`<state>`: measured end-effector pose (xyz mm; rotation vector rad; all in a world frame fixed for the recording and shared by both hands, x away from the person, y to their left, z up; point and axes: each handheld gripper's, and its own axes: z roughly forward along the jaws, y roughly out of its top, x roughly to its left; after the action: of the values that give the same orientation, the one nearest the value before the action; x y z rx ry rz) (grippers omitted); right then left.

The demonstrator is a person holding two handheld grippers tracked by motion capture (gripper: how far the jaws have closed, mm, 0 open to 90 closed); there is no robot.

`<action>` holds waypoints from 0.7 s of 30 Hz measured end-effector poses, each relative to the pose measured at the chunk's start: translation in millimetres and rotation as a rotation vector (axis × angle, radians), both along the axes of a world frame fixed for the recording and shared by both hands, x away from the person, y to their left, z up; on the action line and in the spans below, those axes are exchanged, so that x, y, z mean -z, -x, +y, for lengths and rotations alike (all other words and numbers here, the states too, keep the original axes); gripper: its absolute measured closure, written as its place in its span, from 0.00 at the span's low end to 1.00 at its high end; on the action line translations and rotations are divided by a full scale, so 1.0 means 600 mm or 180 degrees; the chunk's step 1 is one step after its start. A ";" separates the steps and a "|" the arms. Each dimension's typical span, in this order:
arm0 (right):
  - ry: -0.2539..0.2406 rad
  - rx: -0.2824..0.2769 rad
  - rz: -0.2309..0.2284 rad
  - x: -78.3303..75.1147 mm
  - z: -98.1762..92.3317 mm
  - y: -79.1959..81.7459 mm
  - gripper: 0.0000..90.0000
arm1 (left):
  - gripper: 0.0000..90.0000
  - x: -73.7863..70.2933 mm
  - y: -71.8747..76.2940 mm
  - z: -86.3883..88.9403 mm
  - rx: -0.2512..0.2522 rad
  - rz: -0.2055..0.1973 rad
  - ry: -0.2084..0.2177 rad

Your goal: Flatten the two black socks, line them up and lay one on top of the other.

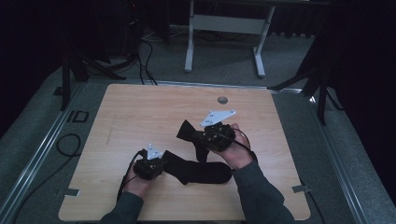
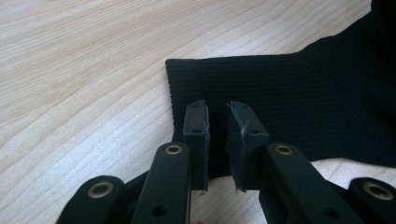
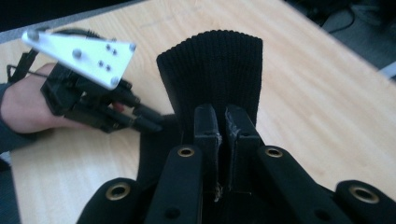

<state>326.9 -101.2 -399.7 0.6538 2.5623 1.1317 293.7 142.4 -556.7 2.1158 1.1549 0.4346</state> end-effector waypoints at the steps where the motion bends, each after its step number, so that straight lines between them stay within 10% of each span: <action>1: 0.0036 0.0018 0.0042 0.006 0.003 0.002 0.94 | 0.88 0.000 0.000 0.000 -0.0005 0.0006 0.0007; 21: 0.0245 0.0005 0.0717 0.157 0.088 -0.003 0.94 | 0.88 -0.017 0.016 0.020 -0.0056 -0.0037 0.0233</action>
<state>328.7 -48.4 -493.9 0.8057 2.7754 1.0040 284.0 154.2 -546.5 2.0390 1.1661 0.4061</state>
